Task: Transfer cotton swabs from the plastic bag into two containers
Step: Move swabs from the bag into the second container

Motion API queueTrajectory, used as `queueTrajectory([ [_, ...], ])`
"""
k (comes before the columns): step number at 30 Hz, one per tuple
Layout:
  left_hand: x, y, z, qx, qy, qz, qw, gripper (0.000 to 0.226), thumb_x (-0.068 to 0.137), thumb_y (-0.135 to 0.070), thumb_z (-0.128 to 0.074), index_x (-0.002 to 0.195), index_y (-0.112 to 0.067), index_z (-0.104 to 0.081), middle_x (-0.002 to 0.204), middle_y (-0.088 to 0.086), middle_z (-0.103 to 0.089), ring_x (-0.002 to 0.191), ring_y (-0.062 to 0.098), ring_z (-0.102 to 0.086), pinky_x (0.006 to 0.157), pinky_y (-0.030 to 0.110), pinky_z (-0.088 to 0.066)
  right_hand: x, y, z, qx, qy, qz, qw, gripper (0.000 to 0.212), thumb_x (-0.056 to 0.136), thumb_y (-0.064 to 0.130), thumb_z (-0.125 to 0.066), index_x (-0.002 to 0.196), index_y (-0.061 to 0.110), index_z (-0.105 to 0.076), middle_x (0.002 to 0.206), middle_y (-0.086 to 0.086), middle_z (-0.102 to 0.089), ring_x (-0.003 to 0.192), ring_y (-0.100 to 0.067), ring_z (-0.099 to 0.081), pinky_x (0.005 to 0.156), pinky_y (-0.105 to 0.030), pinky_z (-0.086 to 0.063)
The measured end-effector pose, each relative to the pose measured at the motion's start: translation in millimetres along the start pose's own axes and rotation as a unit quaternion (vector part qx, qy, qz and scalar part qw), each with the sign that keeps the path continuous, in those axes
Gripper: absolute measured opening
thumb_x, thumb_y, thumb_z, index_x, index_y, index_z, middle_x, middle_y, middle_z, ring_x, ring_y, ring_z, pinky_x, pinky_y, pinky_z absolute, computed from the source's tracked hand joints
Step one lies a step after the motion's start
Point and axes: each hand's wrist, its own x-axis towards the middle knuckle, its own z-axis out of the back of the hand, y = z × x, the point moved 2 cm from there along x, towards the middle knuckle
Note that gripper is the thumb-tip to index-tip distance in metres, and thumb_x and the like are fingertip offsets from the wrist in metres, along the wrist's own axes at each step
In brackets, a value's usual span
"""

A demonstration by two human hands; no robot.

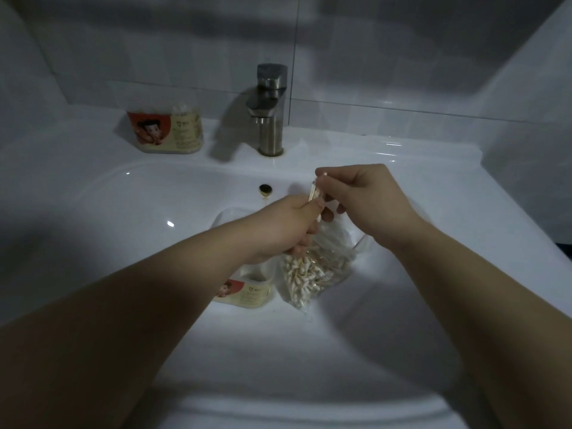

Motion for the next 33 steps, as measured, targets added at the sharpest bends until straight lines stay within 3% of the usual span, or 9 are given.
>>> queueTrajectory([
  [5, -0.3, -1.0, -4.7, -0.083, -0.004, 0.006, 0.997, 0.033, 0.111, -0.027, -0.036, 0.087, -0.015, -0.055, 0.069, -0.001, -0.056, 0.053, 0.008, -0.046, 0.044, 0.020, -0.037, -3.3, 4.1, -2.5, -0.086, 0.075, -0.011, 0.993, 0.035, 0.098, 0.029, -0.056, 0.079, 0.004, -0.072, 0.070, -0.011, -0.068, 0.065, -0.029, -0.064, 0.070, -0.052, -0.056],
  [7, 0.6, -1.5, -2.3, -0.109, -0.010, 0.006, 0.994, 0.033, 0.111, -0.029, -0.038, 0.087, -0.015, -0.056, 0.067, 0.000, -0.059, 0.054, 0.009, -0.049, 0.044, 0.021, -0.037, -4.2, 6.4, -2.5, -0.101, 0.078, -0.006, 0.992, 0.025, 0.098, 0.018, -0.051, 0.103, 0.015, -0.076, 0.081, 0.001, -0.072, 0.072, -0.024, -0.067, 0.082, -0.051, -0.057],
  [9, 1.7, -2.5, 1.4, -0.108, -0.013, 0.001, 0.994, 0.034, 0.112, -0.031, -0.038, 0.091, -0.015, -0.060, 0.067, 0.000, -0.064, 0.056, 0.010, -0.056, 0.048, 0.022, -0.041, -5.9, 11.3, -2.1, -0.067, 0.084, -0.012, 0.994, 0.049, 0.096, 0.006, -0.050, 0.141, 0.024, -0.059, 0.119, 0.005, -0.071, 0.091, -0.009, -0.067, 0.094, -0.038, -0.055],
  [11, 1.4, -3.3, 2.7, -0.094, -0.013, 0.003, 0.995, 0.033, 0.112, -0.031, -0.038, 0.100, -0.015, -0.064, 0.073, -0.001, -0.071, 0.062, 0.011, -0.065, 0.053, 0.024, -0.049, -9.1, 16.6, -0.4, -0.095, 0.097, 0.013, 0.991, 0.061, 0.092, 0.008, -0.057, 0.149, 0.029, -0.049, 0.137, 0.012, -0.062, 0.102, 0.004, -0.064, 0.095, -0.026, -0.052],
  [16, 1.2, -2.9, 1.7, -0.159, -0.034, 0.019, 0.986, 0.025, 0.112, -0.026, -0.039, 0.113, -0.015, -0.061, 0.081, 0.001, -0.078, 0.073, 0.017, -0.076, 0.062, 0.030, -0.060, -13.3, 20.9, -0.2, -0.172, 0.131, 0.031, 0.976, 0.075, 0.079, 0.030, -0.085, 0.147, 0.029, -0.053, 0.119, 0.023, -0.063, 0.090, 0.014, -0.063, 0.092, -0.020, -0.050],
  [21, 0.0, -5.4, 1.3, -0.201, -0.023, 0.026, 0.979, 0.023, 0.111, -0.024, -0.042, 0.107, -0.012, -0.061, 0.079, 0.001, -0.074, 0.063, 0.015, -0.071, 0.062, 0.032, -0.060, -11.4, 23.1, -5.1, -0.257, 0.121, 0.091, 0.954, 0.089, 0.069, 0.038, -0.091, 0.147, 0.023, -0.051, 0.129, 0.012, -0.060, 0.102, 0.003, -0.057, 0.086, -0.003, -0.040],
  [28, 0.4, -4.4, -0.1, -0.197, -0.040, 0.043, 0.979, 0.025, 0.110, -0.016, -0.039, 0.118, -0.009, -0.062, 0.098, 0.008, -0.071, 0.068, 0.017, -0.072, 0.059, 0.032, -0.057, -12.4, 24.4, -10.5, -0.288, 0.117, 0.133, 0.941, 0.073, 0.068, 0.043, -0.089, 0.130, 0.015, -0.063, 0.116, -0.002, -0.068, 0.103, -0.013, -0.060, 0.091, -0.028, -0.048],
  [31, 0.4, -5.2, 0.7, -0.221, -0.028, 0.052, 0.973, 0.025, 0.110, -0.017, -0.041, 0.121, -0.010, -0.063, 0.100, 0.008, -0.069, 0.073, 0.019, -0.071, 0.064, 0.034, -0.059, -10.3, 21.9, -9.9, -0.270, 0.102, 0.129, 0.949, 0.065, 0.067, 0.040, -0.089, 0.122, 0.013, -0.067, 0.113, 0.000, -0.070, 0.092, -0.002, -0.061, 0.083, -0.023, -0.048],
  [33, 0.3, -6.7, 1.4, -0.248, -0.020, 0.061, 0.967, 0.023, 0.109, -0.013, -0.040, 0.110, -0.011, -0.063, 0.081, 0.004, -0.068, 0.062, 0.014, -0.067, 0.061, 0.031, -0.057, -10.8, 20.7, -10.3, -0.249, 0.111, 0.105, 0.956, 0.077, 0.067, 0.043, -0.091, 0.135, 0.020, -0.062, 0.120, 0.009, -0.067, 0.092, 0.009, -0.060, 0.088, -0.016, -0.048],
])
